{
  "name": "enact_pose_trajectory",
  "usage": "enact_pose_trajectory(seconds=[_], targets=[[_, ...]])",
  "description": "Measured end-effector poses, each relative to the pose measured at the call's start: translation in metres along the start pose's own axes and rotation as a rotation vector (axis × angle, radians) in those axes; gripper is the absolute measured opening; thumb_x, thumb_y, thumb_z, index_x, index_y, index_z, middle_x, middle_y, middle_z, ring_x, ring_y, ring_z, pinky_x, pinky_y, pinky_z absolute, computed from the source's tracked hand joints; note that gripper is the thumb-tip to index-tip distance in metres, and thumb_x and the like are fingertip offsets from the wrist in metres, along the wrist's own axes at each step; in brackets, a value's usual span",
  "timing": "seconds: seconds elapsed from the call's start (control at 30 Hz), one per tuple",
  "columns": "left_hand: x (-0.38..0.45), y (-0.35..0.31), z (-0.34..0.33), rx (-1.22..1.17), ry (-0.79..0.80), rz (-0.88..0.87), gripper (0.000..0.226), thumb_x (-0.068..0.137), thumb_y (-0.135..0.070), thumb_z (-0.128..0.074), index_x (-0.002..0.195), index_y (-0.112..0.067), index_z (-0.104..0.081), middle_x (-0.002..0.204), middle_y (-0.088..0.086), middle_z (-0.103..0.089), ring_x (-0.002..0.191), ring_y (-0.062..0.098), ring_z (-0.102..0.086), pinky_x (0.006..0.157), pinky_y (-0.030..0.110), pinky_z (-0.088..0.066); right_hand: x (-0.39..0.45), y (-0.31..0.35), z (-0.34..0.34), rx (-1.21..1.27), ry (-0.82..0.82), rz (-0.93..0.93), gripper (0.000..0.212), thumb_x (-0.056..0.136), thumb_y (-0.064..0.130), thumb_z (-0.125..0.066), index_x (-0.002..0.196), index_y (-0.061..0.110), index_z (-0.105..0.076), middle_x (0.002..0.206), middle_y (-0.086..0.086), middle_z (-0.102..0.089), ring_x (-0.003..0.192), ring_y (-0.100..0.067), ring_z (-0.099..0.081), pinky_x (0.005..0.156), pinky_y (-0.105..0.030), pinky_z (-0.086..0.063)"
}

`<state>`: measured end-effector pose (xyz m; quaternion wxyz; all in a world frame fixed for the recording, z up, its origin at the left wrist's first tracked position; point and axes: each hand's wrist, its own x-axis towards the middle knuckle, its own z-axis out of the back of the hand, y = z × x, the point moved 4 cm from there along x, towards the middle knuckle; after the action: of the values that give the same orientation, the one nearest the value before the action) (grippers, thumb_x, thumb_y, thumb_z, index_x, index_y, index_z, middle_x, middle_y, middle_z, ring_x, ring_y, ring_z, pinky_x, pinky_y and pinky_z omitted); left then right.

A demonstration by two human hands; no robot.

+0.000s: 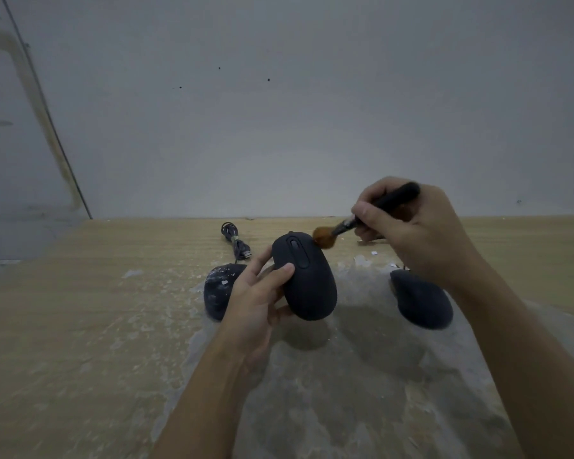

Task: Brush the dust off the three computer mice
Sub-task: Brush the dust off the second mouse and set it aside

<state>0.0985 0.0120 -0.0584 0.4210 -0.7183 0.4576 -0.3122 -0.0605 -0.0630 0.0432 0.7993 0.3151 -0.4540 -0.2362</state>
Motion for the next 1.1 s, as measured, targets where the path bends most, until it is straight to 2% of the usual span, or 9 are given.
enact_pose_trajectory(seconds=[0.07,0.13,0.23,0.37,0.53,0.73,0.87,1.0,1.1], targets=[[0.000,0.000,0.000,0.018,0.006,0.003,0.037,0.086,-0.007,-0.054,0.119,-0.023,-0.058,0.093,-0.001,-0.073,0.096,0.024,-0.066,0.059,0.032,-0.057,0.001,0.003,-0.002,0.184,0.039,-0.040,0.006,0.086,0.005,-0.058,0.081,0.001,-0.061,0.073,-0.014,-0.064,0.063,-0.022,-0.066,0.063,-0.028,-0.057],[-0.001,0.002,0.000,0.037,0.001,0.010,0.037,0.086,-0.007,-0.056,0.117,-0.026,-0.059,0.099,-0.001,-0.073,0.101,0.026,-0.065,0.065,0.036,-0.057,0.000,-0.002,-0.006,0.115,0.091,-0.065,0.007,0.086,0.006,-0.059,0.080,0.002,-0.061,0.071,-0.013,-0.063,0.062,-0.020,-0.065,0.062,-0.027,-0.057],[-0.003,0.005,0.001,0.040,-0.022,0.022,0.036,0.084,-0.006,-0.057,0.113,-0.028,-0.061,0.104,-0.002,-0.072,0.105,0.026,-0.064,0.070,0.038,-0.055,0.000,-0.006,-0.004,-0.155,0.038,-0.018,0.008,0.085,0.013,-0.061,0.078,0.010,-0.063,0.071,-0.010,-0.067,0.069,-0.025,-0.067,0.069,-0.040,-0.058],[-0.002,0.004,-0.001,0.119,-0.015,0.029,0.039,0.088,-0.007,-0.056,0.119,-0.029,-0.057,0.111,0.001,-0.069,0.105,0.025,-0.063,0.067,0.035,-0.053,0.001,-0.003,-0.002,0.050,0.050,-0.063,0.008,0.086,0.010,-0.061,0.083,0.003,-0.062,0.071,-0.008,-0.065,0.066,-0.020,-0.069,0.069,-0.029,-0.060],[-0.003,0.010,-0.005,0.247,-0.014,0.056,0.042,0.091,-0.007,-0.051,0.129,-0.024,-0.048,0.102,0.002,-0.067,0.102,0.024,-0.062,0.085,0.041,-0.051,0.000,-0.013,0.001,0.037,0.052,-0.136,0.008,0.085,0.010,-0.061,0.082,0.003,-0.062,0.072,-0.010,-0.065,0.063,-0.017,-0.068,0.067,-0.026,-0.059],[-0.005,0.021,-0.015,0.416,0.080,0.080,0.032,0.094,-0.016,-0.049,0.120,-0.033,-0.047,0.111,-0.005,-0.061,0.097,0.009,-0.059,0.077,0.026,-0.053,-0.001,-0.023,-0.002,-0.057,0.089,-0.185,0.009,0.085,0.014,-0.063,0.077,0.011,-0.062,0.071,-0.007,-0.065,0.065,-0.021,-0.070,0.069,-0.036,-0.060],[-0.004,0.016,-0.020,0.730,0.109,-0.075,0.022,0.094,-0.024,-0.049,0.097,-0.045,-0.046,0.104,-0.018,-0.055,0.100,0.002,-0.054,0.080,0.017,-0.048,-0.001,-0.031,-0.002,-0.238,0.109,-0.169,0.009,0.085,0.017,-0.062,0.079,0.010,-0.063,0.072,-0.010,-0.069,0.066,-0.024,-0.069,0.074,-0.044,-0.058],[-0.002,0.013,-0.014,0.970,0.033,-0.160,0.043,0.092,-0.030,-0.051,0.133,-0.023,-0.043,0.128,-0.002,-0.051,0.116,0.013,-0.049,0.099,0.033,-0.045,-0.003,-0.037,0.000,-0.291,0.124,-0.193,0.009,0.085,0.018,-0.062,0.078,0.013,-0.063,0.073,-0.009,-0.069,0.071,-0.024,-0.069,0.077,-0.046,-0.057],[-0.001,0.010,-0.009,1.068,0.034,-0.180,0.054,0.089,-0.035,-0.055,0.138,-0.020,-0.039,0.137,-0.001,-0.045,0.121,0.014,-0.045,0.104,0.035,-0.041,-0.002,-0.040,0.003,-0.294,0.122,-0.214,0.009,0.085,0.018,-0.063,0.078,0.014,-0.063,0.075,-0.010,-0.070,0.072,-0.024,-0.069,0.077,-0.046,-0.057]])
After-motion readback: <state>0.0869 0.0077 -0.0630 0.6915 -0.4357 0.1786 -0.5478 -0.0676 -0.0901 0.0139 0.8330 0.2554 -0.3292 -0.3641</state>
